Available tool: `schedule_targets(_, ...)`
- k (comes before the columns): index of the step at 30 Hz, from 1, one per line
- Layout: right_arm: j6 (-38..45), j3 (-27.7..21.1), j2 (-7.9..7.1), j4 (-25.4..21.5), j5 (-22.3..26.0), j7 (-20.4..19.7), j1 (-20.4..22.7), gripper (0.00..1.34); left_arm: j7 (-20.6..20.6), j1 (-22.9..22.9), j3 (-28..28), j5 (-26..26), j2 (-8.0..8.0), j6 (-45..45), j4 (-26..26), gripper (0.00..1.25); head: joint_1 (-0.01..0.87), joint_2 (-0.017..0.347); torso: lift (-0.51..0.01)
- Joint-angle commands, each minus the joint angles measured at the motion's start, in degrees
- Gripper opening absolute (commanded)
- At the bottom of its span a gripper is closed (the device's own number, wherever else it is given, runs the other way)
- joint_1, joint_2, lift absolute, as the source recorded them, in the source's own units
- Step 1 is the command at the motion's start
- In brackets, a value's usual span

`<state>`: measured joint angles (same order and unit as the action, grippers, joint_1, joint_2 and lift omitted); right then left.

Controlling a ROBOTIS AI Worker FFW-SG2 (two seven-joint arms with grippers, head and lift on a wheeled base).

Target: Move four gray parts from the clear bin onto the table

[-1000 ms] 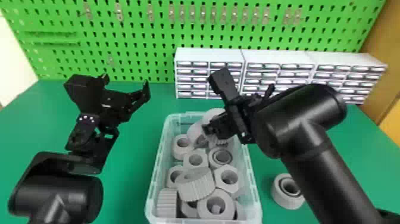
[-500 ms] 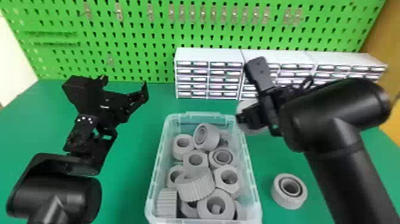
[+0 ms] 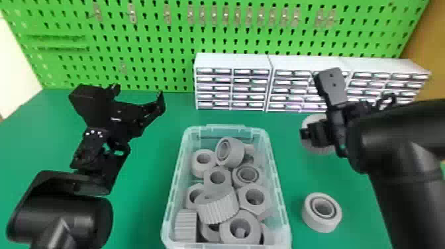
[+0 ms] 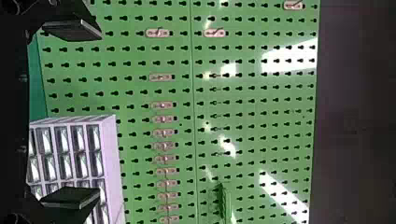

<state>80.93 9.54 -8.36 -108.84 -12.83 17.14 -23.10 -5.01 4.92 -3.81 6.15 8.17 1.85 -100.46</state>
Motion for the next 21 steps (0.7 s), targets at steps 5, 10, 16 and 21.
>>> schedule_targets(5, -5.60, -5.58, -1.22, 4.86, 2.46, 1.05, 3.59, 0.37, 0.00, 0.00, 0.03, 0.09, 0.00, 0.00, 0.00, 1.14, 0.678, 0.034, -0.050)
schedule_targets(10, -8.24, -6.90, -1.83, 8.64, 4.56, 2.20, 4.11, 0.36, 0.00, 0.00, 0.12, 0.09, 0.00, 0.00, 0.00, 1.14, 0.678, 0.034, -0.050)
schedule_targets(16, -10.61, -6.90, -1.83, 12.33, 4.56, 3.60, 4.11, 0.36, 0.00, 0.00, 0.12, 0.09, 0.00, 0.00, 0.00, 1.14, 0.678, 0.034, -0.050)
schedule_targets(21, -12.37, -7.25, -1.48, 14.88, 4.65, 4.57, 4.20, 0.36, 0.00, 0.00, -0.05, 0.09, 0.00, 0.00, 0.00, 1.14, 0.678, 0.034, -0.050)
